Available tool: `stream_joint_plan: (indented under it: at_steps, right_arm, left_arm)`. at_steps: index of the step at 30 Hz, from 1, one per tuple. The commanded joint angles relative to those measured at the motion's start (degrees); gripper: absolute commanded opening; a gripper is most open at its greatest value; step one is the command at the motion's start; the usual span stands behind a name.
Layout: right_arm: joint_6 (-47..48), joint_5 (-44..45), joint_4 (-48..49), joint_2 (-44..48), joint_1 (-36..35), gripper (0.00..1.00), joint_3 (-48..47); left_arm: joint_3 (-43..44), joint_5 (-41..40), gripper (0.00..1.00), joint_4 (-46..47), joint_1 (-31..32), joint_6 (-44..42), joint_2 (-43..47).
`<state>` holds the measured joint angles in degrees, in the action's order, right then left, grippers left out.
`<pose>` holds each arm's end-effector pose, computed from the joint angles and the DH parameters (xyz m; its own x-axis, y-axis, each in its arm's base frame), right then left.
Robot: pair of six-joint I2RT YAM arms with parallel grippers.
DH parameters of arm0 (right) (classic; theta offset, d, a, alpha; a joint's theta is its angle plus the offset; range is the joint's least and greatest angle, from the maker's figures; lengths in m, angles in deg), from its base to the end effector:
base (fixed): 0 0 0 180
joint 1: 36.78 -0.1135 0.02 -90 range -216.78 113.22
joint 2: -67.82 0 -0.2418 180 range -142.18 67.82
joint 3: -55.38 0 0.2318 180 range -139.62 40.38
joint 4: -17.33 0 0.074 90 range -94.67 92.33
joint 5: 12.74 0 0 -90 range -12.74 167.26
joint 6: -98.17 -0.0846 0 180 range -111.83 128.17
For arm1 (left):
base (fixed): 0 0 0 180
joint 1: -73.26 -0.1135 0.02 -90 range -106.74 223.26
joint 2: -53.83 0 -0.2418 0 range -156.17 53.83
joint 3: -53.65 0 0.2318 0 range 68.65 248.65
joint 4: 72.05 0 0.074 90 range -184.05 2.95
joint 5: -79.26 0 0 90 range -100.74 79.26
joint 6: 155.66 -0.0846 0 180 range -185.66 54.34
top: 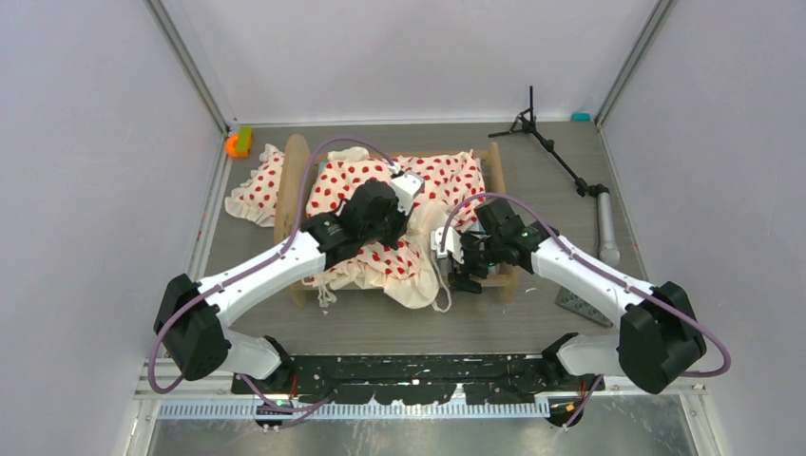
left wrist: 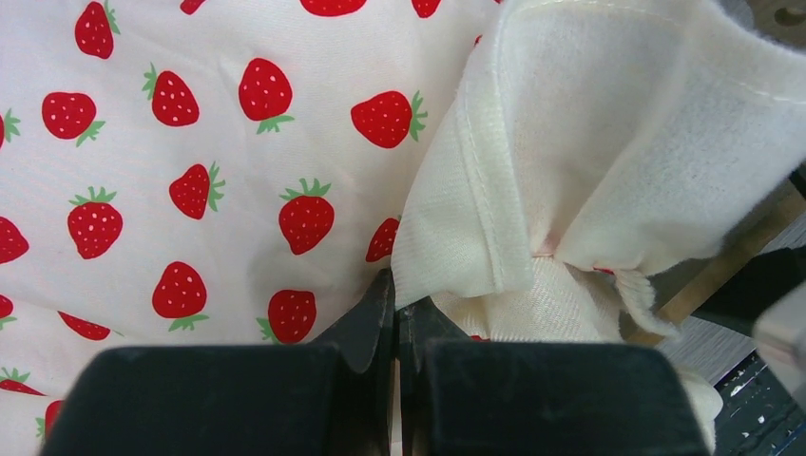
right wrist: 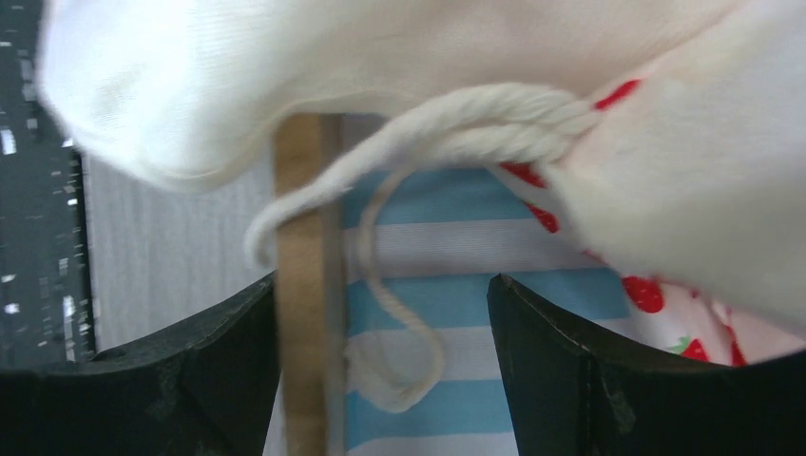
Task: Set up the pet bed
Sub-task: Cross the ropes on the bed frame.
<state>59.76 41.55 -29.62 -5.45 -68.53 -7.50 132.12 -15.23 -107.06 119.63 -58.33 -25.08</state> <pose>0.1912 0.1764 0.1831 0.0999 -0.6864 -0.7203 -0.9928 -0.0211 -0.1176 0.2354 -0.2374 0.2572 -0.4834 0.3227 -0.8138 0.6210 0.7816 -0.0589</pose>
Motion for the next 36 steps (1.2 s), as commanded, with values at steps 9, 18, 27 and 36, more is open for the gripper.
stream_joint_plan:
  at_steps: [9,18,27,36]
  right_arm:
    - [5.6,-2.4,-6.4,-6.0,-2.9,0.77,-6.2]
    - [11.8,-9.4,-24.4,-9.6,-5.6,0.75,-11.5]
    - [7.5,-6.1,-20.0,-4.2,-6.4,0.73,-10.5]
    - [-2.7,9.1,-4.2,4.7,-5.3,0.76,-6.8]
  left_arm:
    - [-1.1,-1.1,0.00,0.8,-0.3,-0.2,1.6]
    - [-1.9,-1.2,0.00,1.5,-0.3,0.0,1.6]
    - [-2.6,-1.7,0.00,1.9,-0.4,0.0,1.7]
    - [-2.2,-1.4,0.00,2.1,-0.4,0.1,1.1]
